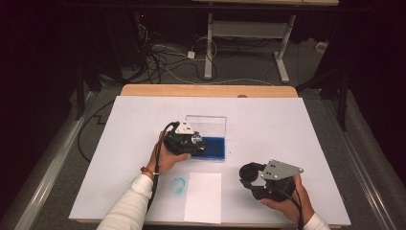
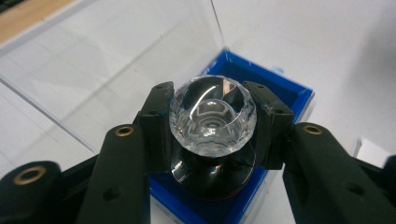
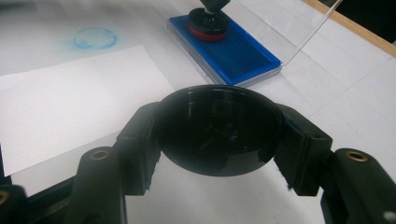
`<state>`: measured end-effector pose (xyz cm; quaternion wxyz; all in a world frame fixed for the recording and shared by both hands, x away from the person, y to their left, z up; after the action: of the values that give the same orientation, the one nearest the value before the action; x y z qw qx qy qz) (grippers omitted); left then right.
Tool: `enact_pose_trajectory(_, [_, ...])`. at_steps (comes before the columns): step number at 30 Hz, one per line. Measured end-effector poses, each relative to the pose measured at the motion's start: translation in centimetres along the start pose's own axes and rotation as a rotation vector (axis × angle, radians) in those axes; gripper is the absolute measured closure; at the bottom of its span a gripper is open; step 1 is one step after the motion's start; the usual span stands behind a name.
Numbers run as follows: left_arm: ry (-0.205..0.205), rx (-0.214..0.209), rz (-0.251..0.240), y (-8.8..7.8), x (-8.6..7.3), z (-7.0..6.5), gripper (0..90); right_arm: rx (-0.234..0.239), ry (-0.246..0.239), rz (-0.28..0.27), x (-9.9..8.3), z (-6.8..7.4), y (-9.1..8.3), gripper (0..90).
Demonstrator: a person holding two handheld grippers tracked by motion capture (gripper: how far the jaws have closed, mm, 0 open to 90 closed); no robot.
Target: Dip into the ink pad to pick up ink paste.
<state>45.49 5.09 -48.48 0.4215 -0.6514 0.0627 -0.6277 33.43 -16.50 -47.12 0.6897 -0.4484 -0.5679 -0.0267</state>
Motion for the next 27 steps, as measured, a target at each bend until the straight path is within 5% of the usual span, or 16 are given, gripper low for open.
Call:
enact_pose_trajectory(5, [0.02, 0.04, -0.062, -2.6, 2.8, 1.1, 54.4, -0.001, 0.006, -0.005, 0.1, -0.2, 0.0, 38.6])
enact_pose_trajectory(12, [0.045, 0.074, -0.081, -4.6, 4.6, 2.1, 54.4, 0.0, 0.004, -0.005, 0.1, -0.2, -0.1, 38.6])
enact_pose_trajectory(18, [0.047, 0.059, -0.073, -3.8, 4.3, 2.0, 54.4, 0.001, 0.001, -0.003, 0.1, -0.1, 0.0, 38.6])
enact_pose_trajectory(24, [0.08, 0.049, -0.011, -1.3, 2.3, 1.3, 54.4, 0.003, -0.004, 0.003, -0.1, -0.1, 0.0, 38.6])
enact_pose_trajectory(27, [0.062, 0.035, -0.001, -0.2, 1.4, 1.2, 54.4, 0.001, -0.005, 0.007, -0.2, 0.0, 0.0, 38.6])
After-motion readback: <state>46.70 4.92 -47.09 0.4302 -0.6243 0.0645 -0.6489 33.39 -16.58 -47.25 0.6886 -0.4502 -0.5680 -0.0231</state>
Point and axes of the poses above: each handheld gripper's, and its own axes: y roughly forward along the jaws, x roughly out of its top, z roughly to its left, the point moved 8 cm from there along y, roughly forward along the jaws, and after that the axes turned 9 degrees about y, right-handed, at the moved point
